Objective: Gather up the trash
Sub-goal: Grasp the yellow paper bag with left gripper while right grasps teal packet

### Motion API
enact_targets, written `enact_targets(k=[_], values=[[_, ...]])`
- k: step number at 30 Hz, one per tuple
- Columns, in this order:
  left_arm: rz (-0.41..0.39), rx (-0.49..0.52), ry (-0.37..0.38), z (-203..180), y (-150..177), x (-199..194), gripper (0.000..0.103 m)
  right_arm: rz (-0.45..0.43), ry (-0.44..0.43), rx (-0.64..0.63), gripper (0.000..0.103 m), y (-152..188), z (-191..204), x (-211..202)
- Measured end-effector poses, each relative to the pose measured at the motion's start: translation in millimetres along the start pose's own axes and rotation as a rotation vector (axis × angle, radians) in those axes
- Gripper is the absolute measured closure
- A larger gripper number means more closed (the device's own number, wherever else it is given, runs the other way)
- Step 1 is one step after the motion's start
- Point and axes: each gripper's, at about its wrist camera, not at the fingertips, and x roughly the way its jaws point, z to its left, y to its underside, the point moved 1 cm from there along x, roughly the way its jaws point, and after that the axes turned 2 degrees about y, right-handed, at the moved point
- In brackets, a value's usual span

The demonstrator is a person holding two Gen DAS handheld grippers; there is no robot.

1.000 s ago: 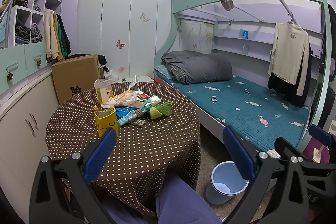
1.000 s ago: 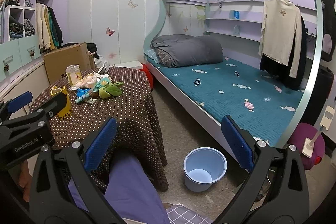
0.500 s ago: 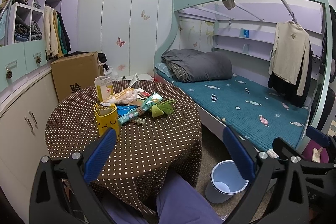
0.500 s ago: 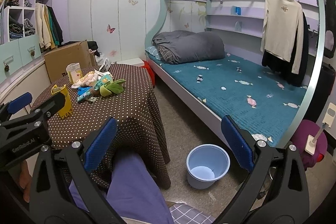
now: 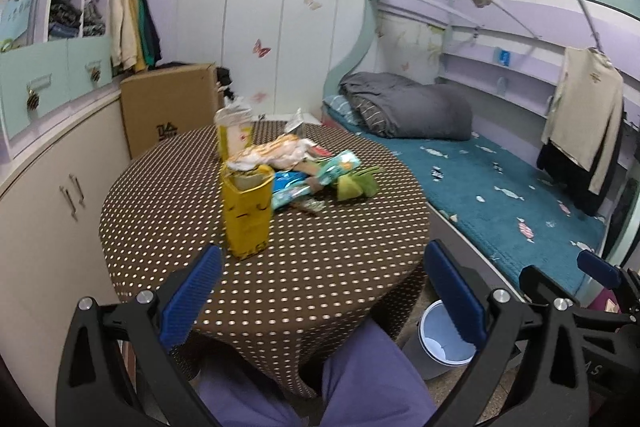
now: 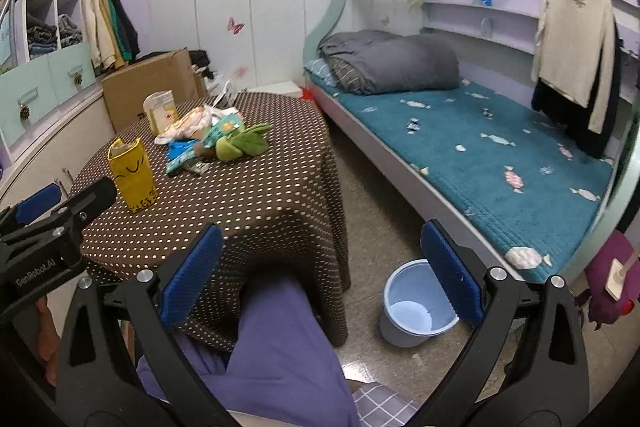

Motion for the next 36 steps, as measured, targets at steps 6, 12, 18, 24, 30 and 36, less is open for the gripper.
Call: enact_targets(k=[6, 12, 18, 24, 30, 36], values=[[0.034, -0.063, -0.037, 29.4, -3.4, 16.5, 0.004, 0.050, -0.021, -0.003, 0.006, -6.8, 17.3, 30.2], [0.059, -0.085, -0.074, 51.9, -10.2, 38.1, 0.004, 0.104, -0.050, -0.007, 0.006, -18.4, 35.2, 64.2], [0.083, -0.100, -0.105, 68.1, -20.7, 62.2, 0.004, 0.135, -0.070, -0.022, 0.006, -30.6, 52.4, 90.0], [0.133, -0.109, -0.104, 77.5, -29.2, 94.7, 0.011, 0.152, -0.082, -0.028, 0.006, -41.8, 64.5, 113.2], [0.182, -0.107, -0.114, 81.3, -30.8, 128.3, 0.024, 0.195, -0.094, -0.023, 0.006, -45.6, 73.0, 137.9], [0.169, -0.102, -0.076, 83.0, -32.6, 144.0, 0.061, 0.241, -0.146, 0.010, 0.006, -49.0, 82.7, 157.9]])
